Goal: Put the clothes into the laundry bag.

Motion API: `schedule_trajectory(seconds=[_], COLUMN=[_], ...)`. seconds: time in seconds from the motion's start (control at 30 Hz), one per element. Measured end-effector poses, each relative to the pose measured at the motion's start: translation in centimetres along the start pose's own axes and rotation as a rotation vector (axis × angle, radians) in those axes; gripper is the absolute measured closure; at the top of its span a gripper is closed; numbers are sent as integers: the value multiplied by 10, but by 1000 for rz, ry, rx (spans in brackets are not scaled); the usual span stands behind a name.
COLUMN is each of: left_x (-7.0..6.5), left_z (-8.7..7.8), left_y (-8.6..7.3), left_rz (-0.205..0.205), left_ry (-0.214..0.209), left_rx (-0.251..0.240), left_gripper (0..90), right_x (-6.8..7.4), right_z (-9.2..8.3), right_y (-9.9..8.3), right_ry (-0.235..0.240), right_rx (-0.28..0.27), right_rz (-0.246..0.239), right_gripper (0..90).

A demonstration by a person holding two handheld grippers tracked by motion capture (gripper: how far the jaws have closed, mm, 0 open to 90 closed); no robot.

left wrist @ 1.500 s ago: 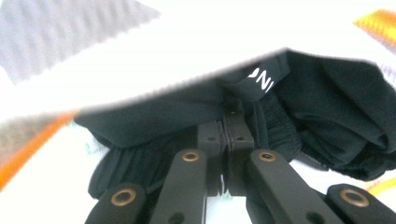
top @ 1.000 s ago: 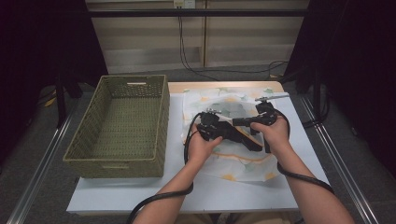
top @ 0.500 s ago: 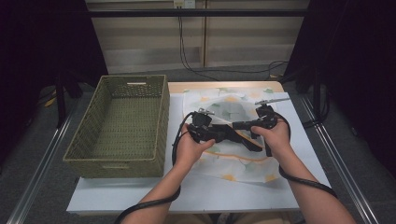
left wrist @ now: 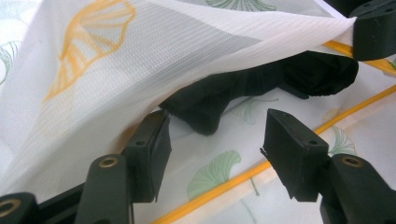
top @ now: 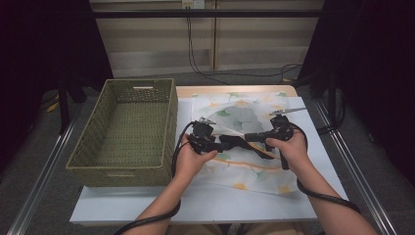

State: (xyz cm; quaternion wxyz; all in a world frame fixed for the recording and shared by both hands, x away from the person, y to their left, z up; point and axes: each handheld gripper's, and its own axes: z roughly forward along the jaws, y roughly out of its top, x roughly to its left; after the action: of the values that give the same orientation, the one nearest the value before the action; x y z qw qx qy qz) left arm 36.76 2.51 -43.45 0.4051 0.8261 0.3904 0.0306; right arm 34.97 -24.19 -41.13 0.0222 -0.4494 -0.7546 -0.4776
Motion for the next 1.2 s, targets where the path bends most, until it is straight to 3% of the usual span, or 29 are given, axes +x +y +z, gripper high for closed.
schedule_trajectory(seconds=[0.13,0.17,0.43,0.5,0.77,0.8,1.03,1.2], left_x=[1,2,5,6,8,8,11,10], left_z=[-2,-3,-10,-10,-13,-13,-16,-16], left_y=[-5,-6,-10,-11,-14,-14,-16,-17], left_rz=[-15,0,-3,-18,-11,-30,-12,-20], left_ry=[0,2,0,0,7,5,3,11], left_rx=[-10,1,3,-6,4,-8,4,0], left_gripper=[377,371,334,329,294,290,258,252], right_x=[0,0,3,4,2,1,-1,-2], right_z=[-1,-1,-1,0,2,2,7,8], right_y=[-3,-4,-11,-14,-21,-22,-29,-33], right_ry=[8,10,22,16,15,11,-5,-5], right_rx=[-3,-2,9,20,30,30,50,52], right_rz=[-7,-10,-24,-35,-38,-36,-47,-46], right_gripper=[900,900,899,899,898,898,897,896])
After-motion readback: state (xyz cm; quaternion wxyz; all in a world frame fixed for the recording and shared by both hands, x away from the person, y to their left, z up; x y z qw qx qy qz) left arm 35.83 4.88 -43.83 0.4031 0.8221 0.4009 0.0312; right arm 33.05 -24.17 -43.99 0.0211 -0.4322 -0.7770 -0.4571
